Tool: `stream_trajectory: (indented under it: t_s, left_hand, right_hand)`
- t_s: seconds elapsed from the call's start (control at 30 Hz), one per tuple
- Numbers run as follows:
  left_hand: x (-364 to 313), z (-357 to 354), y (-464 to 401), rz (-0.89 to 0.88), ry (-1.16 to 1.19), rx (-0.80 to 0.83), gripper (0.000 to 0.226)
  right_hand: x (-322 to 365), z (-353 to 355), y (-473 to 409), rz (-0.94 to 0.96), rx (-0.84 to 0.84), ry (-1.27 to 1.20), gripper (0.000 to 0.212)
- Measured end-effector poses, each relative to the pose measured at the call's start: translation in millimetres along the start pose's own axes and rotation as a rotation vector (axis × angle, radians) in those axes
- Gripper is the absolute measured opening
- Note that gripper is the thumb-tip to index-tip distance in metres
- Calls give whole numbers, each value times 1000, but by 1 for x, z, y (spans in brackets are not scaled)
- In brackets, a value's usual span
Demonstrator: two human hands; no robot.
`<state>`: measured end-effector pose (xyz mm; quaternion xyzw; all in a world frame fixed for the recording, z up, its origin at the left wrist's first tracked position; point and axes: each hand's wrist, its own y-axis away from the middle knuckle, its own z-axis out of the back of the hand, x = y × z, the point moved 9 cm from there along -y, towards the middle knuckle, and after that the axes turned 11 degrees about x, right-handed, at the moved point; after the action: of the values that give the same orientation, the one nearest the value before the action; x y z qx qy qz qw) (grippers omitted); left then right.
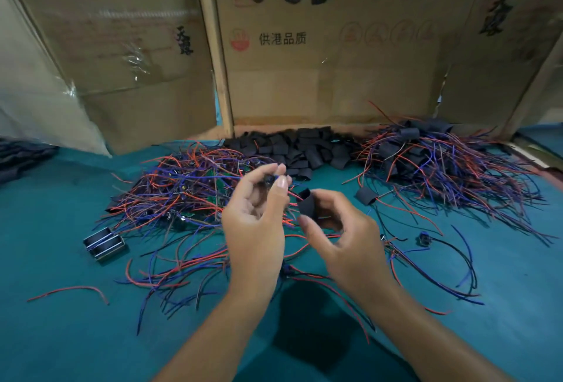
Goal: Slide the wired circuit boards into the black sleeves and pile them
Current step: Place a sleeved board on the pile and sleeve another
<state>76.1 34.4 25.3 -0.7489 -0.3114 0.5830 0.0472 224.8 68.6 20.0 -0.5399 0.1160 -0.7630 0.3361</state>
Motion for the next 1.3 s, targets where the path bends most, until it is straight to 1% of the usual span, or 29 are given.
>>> stream_trajectory:
  t_s: [0.07, 0.13, 0.27, 0.4, 0.53, 0.67, 0.83, 0.97, 1.03, 1.13, 1.3]
  left_hand:
    - [2, -6, 2, 12, -80, 63, 21]
    - [3, -11, 2, 18, -135, 105, 25]
    - [5, -17, 4, 18, -233, 185, 21]
    - [6, -15, 2, 7, -245, 210, 11]
    - [11, -12, 0, 40, -175, 190, 11]
    - [16, -20, 0, 76, -62, 243, 8]
    - [16, -18, 0, 93, -40, 221, 12]
    - [14, -15, -3, 74, -116, 232, 17]
    - [12, -11, -6, 46, -194, 241, 13]
    - [6, -9, -12, -24, -316, 297, 8]
    - [3, -11, -13, -45, -375, 364, 6]
  right_hand:
    - [2, 12, -3, 32, -40, 58, 31]
    - [5, 18, -5, 67, -46, 144, 33]
    - [12, 19, -6, 152, -11, 292, 36]
    - [17, 20, -6, 209, -9, 374, 36]
    - [19, 18, -6, 233, 13, 389, 37]
    - [20, 13, -5, 233, 45, 377, 38]
    - [23, 18, -5, 222, -8, 392, 38]
    - [25, 19, -4, 236, -1, 422, 40]
    - [25, 19, -5, 241, 0, 438, 37]
    - [25, 20, -6, 245, -11, 444, 37]
    - [24, 15, -6, 274, 70, 474, 37]
